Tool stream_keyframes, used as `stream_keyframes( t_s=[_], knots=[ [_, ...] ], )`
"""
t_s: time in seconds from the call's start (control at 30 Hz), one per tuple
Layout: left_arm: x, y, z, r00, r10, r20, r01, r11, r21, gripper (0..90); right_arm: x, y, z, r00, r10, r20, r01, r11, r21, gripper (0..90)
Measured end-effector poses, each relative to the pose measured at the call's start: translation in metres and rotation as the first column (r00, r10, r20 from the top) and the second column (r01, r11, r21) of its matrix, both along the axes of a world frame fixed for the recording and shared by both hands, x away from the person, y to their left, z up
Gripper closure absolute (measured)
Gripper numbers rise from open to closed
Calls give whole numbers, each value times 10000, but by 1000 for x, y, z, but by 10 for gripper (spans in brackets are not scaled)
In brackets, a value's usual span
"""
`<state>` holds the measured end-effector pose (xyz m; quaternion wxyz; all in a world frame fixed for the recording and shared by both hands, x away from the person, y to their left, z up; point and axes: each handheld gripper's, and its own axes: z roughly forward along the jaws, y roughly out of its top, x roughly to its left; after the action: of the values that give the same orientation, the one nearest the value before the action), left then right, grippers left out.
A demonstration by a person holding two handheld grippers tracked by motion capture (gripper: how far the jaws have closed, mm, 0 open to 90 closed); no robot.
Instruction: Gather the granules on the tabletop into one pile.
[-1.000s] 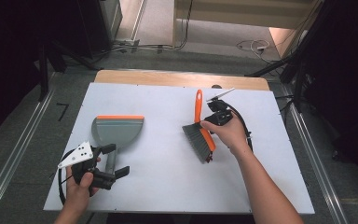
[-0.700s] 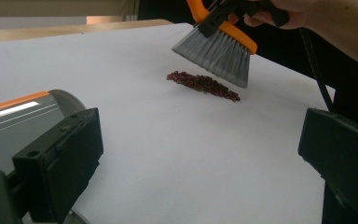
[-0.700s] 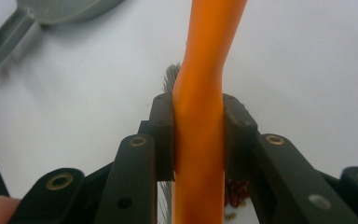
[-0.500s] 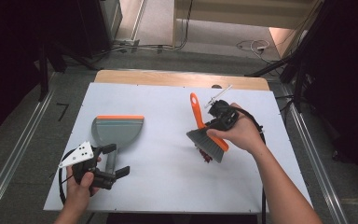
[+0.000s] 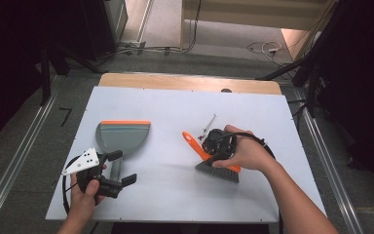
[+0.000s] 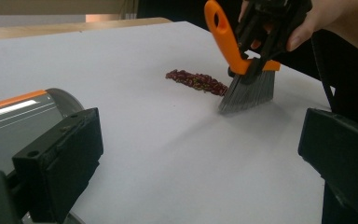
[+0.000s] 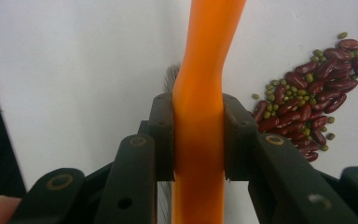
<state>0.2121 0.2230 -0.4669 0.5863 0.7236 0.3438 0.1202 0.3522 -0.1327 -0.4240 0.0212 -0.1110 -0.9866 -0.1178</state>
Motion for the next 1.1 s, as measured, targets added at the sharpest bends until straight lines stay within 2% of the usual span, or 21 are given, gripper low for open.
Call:
stream_keyframes(
  t_s=[0.07,0.2,0.3,0.33,0.4,0.43,0.53,0.6,0.63,0.7,0.73,0.83,0.93,0.97,1.0,1.03,1.1],
  knots=[
    [0,0,0,10000,-8,-6,8,10000,-5,10,4,2,-4,9997,136,191,-136,9999,-18,683],
    [-1,0,0,10000,-13,8,13,10000,-4,10,15,-1,-6,9991,425,90,-427,9988,227,681],
    [0,1,0,10000,-18,-13,18,10000,-31,10,19,-2,-8,9974,667,257,-677,9968,436,680],
    [0,1,0,10000,-18,-13,18,10000,-31,10,22,-2,-9,9961,770,441,-793,9955,519,679],
    [0,0,0,10000,-23,-12,23,10000,-26,10,28,-3,-10,9961,830,289,-848,9941,677,679],
    [0,1,0,10000,-20,-3,20,10000,-28,10,30,-3,-11,9977,666,116,-673,9946,785,678],
    [-1,1,0,10000,-30,10,30,10000,-21,10,39,-3,-14,9971,759,28,-758,9923,975,677],
    [-1,1,0,10000,-30,11,30,10000,8,10,42,-3,-14,9980,617,-157,-599,9937,948,677],
    [-1,1,0,10000,-23,10,23,10000,16,10,45,-3,-15,9977,680,-11,-676,9924,1030,677],
    [-1,2,0,10000,-7,9,7,10000,-11,10,48,-3,-15,9979,651,-60,-641,9918,1109,676],
    [-1,2,0,10000,-7,32,7,10000,-48,10,49,-4,-15,9980,594,-229,-566,9925,1086,676],
    [-2,2,1,10000,20,70,-20,10000,-51,10,55,-5,-16,9985,545,-95,-530,9911,1220,677],
    [-1,2,1,10000,-4,69,4,10000,3,10,60,-6,-16,9984,523,-211,-492,9906,1277,676],
    [-1,2,1,10000,-10,59,10,10000,4,10,62,-6,-16,9985,543,-64,-531,9906,1259,677],
    [-1,1,1,10000,-4,48,4,10000,13,10,62,-6,-15,9990,415,-179,-390,9920,1204,677],
    [-1,1,1,10000,-13,39,13,10000,28,10,64,-5,-15,9982,582,-122,-563,9912,1198,677],
    [-1,1,1,10000,-15,31,15,10000,11,10,66,-4,-15,9986,493,-173,-470,9924,1137,677]
  ],
)
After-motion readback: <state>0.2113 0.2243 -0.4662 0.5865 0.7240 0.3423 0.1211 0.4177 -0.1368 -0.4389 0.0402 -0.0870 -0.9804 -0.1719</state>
